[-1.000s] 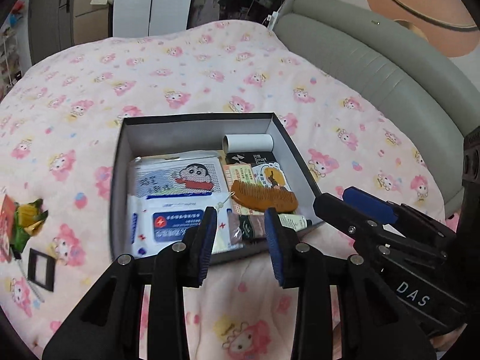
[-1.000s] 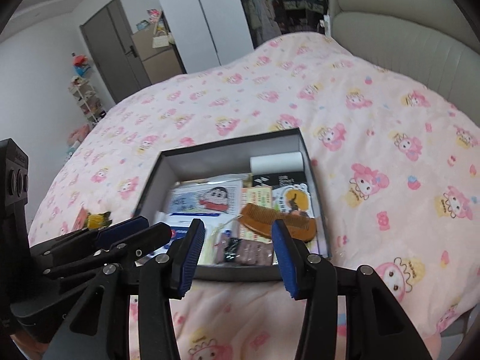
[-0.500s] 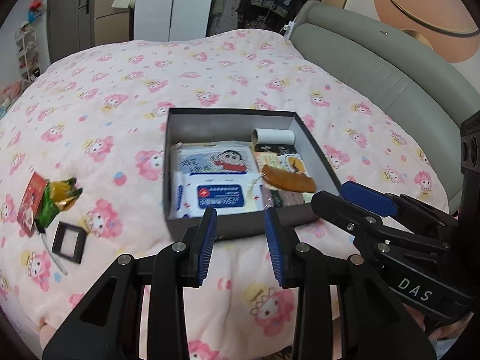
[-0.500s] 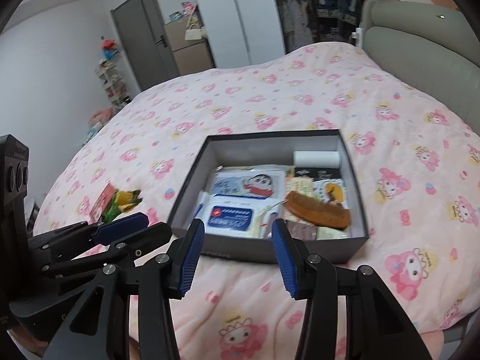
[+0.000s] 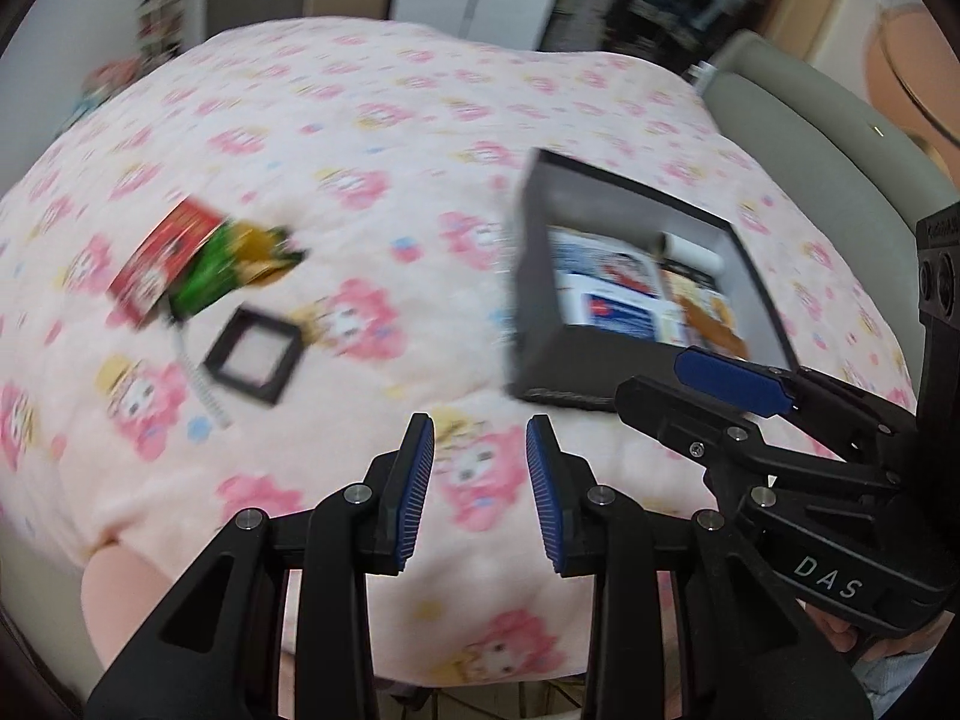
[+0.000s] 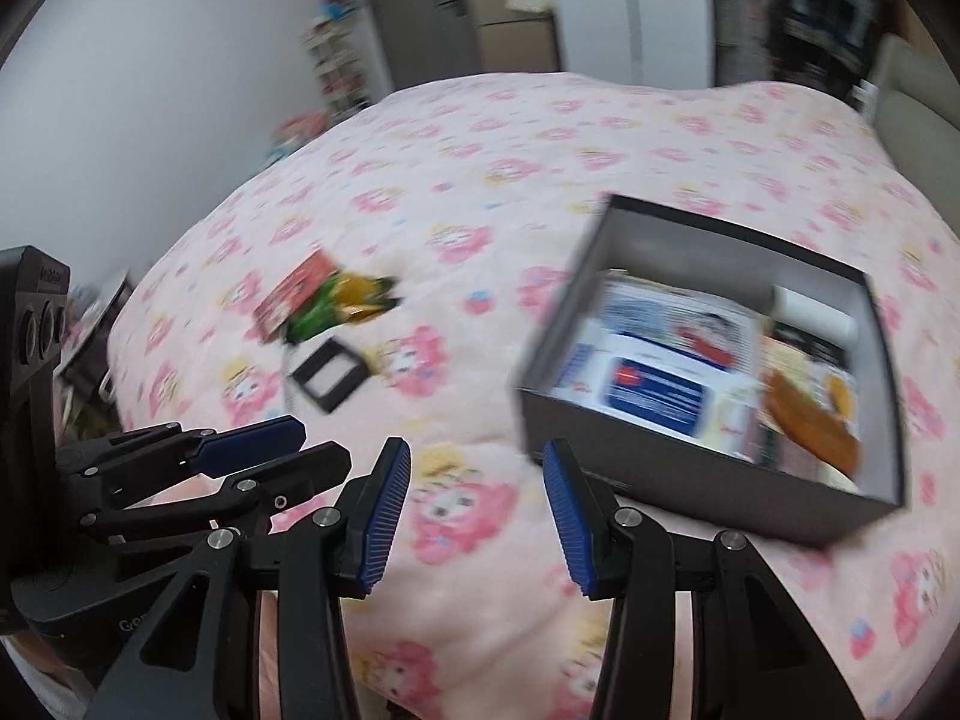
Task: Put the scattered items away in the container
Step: 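Reach the right tool to the black square frame and grasp it, then carry the black frame over the box and lower it inside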
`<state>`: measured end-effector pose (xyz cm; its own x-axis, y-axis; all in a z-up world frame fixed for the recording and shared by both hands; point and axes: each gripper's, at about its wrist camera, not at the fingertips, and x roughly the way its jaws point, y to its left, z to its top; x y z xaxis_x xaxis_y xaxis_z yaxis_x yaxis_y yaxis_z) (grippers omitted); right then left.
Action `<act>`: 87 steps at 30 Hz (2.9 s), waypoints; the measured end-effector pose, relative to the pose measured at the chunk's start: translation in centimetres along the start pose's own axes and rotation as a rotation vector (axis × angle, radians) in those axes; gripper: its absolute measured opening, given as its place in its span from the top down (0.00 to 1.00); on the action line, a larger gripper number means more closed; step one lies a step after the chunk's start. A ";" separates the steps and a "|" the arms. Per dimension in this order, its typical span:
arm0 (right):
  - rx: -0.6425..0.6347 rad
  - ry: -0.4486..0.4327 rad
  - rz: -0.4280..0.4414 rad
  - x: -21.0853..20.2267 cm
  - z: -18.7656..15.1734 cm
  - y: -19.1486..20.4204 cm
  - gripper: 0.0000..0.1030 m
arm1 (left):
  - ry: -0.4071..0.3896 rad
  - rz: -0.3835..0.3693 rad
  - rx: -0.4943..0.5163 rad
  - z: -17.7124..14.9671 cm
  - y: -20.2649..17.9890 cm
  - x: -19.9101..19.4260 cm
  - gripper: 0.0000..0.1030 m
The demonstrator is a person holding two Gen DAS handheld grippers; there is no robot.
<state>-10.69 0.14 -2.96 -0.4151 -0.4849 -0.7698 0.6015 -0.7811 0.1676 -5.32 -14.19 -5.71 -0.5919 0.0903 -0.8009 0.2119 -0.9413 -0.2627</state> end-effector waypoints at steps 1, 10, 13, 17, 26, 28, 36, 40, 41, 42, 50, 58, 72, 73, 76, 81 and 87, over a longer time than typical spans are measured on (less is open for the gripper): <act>-0.018 0.012 0.016 0.8 0.3 0.8 0.59 | -0.001 0.010 -0.021 -0.2 1.0 0.0 0.70; -0.095 0.173 0.120 9.8 1.3 6.2 0.59 | -0.010 0.087 -0.186 -0.8 10.3 3.1 0.68; -0.110 0.198 0.133 12.3 1.9 7.5 0.59 | 0.003 0.115 -0.201 1.1 13.3 6.4 0.69; -0.051 0.227 0.146 16.3 3.4 7.8 0.59 | 0.015 0.124 -0.236 3.3 16.5 9.7 0.69; -0.025 0.255 0.123 23.4 4.2 9.3 0.65 | 0.112 0.063 -0.295 4.1 19.2 14.7 0.69; -0.027 0.261 0.126 23.7 4.0 9.2 0.77 | 0.115 0.055 -0.286 3.8 18.7 14.4 0.69; -0.017 0.244 0.143 19.4 1.7 6.6 0.81 | 0.131 -0.041 -0.259 0.9 13.8 11.6 0.70; -0.005 0.242 0.135 15.8 -0.8 4.6 0.81 | 0.135 -0.091 -0.203 -1.3 9.9 10.5 0.70; -0.002 0.241 0.133 15.0 -1.5 4.1 0.81 | 0.150 -0.111 -0.195 -1.9 9.0 10.5 0.70; 0.015 0.247 0.121 14.3 -2.2 3.2 0.81 | 0.165 -0.133 -0.187 -2.5 8.0 10.5 0.70; 0.116 0.265 0.032 10.3 -6.9 -2.8 0.80 | 0.251 -0.229 -0.046 -4.7 0.9 11.6 0.68; 0.197 0.268 0.034 9.9 -8.0 -5.0 0.80 | 0.293 -0.148 -0.037 -4.8 0.2 13.2 0.67; 0.149 0.173 0.090 6.9 -6.9 -4.9 0.80 | 0.223 -0.163 0.010 -2.3 -1.8 8.0 0.72; 0.151 0.156 0.098 6.3 -6.6 -5.0 0.80 | 0.214 -0.179 0.014 -2.0 -2.0 7.4 0.72; 0.161 0.126 0.089 5.1 -6.0 -5.8 0.80 | 0.194 -0.197 0.040 -1.4 -3.2 5.9 0.72; 0.184 0.056 0.084 2.5 -4.9 -6.9 0.81 | 0.177 -0.228 0.061 -0.7 -6.4 5.9 0.72; 0.218 -0.026 0.078 -0.6 -3.6 -8.7 0.81 | 0.153 -0.259 0.119 0.4 -9.4 5.6 0.72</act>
<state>-13.16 8.63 -6.18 -0.3922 -0.5548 -0.7337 0.4719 -0.8060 0.3572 -10.90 -4.98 -7.49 -0.4882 0.3715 -0.7897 -0.0282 -0.9111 -0.4113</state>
